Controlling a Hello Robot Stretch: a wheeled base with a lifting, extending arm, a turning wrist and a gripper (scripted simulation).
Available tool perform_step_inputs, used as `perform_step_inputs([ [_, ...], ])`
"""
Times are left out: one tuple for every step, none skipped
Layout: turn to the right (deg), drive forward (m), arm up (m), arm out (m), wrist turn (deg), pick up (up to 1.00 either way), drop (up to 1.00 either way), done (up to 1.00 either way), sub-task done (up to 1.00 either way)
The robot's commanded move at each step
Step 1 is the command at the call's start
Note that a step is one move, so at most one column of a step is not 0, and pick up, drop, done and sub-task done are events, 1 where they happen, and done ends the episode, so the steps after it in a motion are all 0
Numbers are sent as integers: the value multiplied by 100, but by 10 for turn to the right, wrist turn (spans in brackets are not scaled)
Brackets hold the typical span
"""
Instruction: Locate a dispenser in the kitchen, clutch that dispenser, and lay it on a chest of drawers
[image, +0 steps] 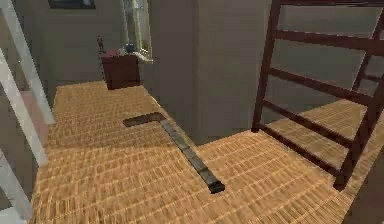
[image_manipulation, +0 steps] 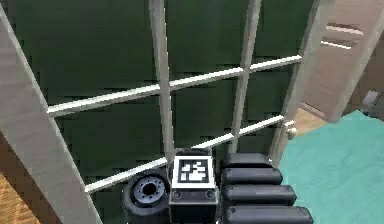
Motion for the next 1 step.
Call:
perform_step_inputs([
  [-270,0,0,0,0,0,0,0,0],
])
